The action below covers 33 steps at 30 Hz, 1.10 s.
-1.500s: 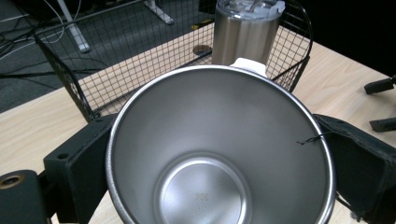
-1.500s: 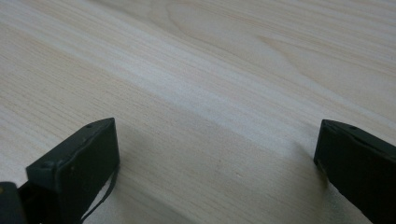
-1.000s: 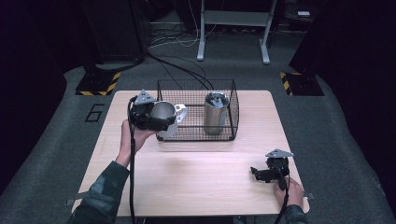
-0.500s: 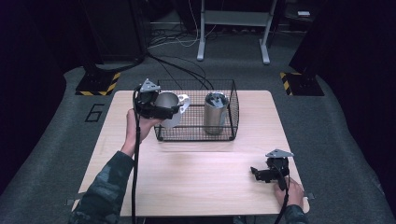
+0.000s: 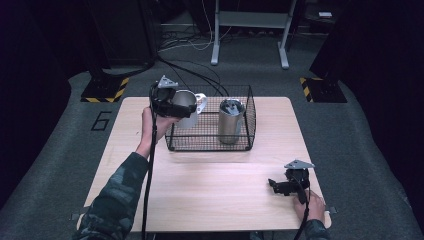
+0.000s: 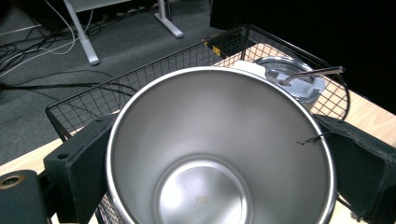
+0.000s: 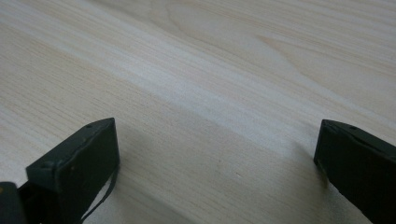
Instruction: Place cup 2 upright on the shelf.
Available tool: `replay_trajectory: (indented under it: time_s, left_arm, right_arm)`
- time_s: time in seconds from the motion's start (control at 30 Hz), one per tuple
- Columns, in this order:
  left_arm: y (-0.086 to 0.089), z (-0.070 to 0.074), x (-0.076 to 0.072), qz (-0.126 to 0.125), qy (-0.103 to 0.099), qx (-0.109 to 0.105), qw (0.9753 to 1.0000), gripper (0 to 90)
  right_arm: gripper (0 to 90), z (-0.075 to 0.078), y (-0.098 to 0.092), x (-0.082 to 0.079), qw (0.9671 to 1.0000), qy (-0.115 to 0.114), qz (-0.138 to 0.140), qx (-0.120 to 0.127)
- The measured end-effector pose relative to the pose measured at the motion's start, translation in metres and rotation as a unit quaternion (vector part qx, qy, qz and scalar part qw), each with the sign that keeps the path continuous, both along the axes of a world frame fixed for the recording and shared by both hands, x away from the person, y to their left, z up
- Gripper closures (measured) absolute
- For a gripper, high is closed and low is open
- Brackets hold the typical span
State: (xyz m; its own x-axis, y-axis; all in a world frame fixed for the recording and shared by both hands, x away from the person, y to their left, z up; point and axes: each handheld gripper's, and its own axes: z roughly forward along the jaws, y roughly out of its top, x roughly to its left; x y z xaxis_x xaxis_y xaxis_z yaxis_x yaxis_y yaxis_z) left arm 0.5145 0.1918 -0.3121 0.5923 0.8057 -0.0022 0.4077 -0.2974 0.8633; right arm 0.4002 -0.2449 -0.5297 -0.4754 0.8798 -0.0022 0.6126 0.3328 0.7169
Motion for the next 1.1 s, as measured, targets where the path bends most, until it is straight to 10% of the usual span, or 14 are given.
replay_trajectory:
  time_s: [1.1]
  left_arm:
    - [-0.026, -0.046, 0.059, 0.048, 0.063, 0.012, 0.9968, 5.7]
  right_arm:
    - [0.0, 0.000, 0.000, 0.000, 1.0000, 0.000, 0.000, 0.000]
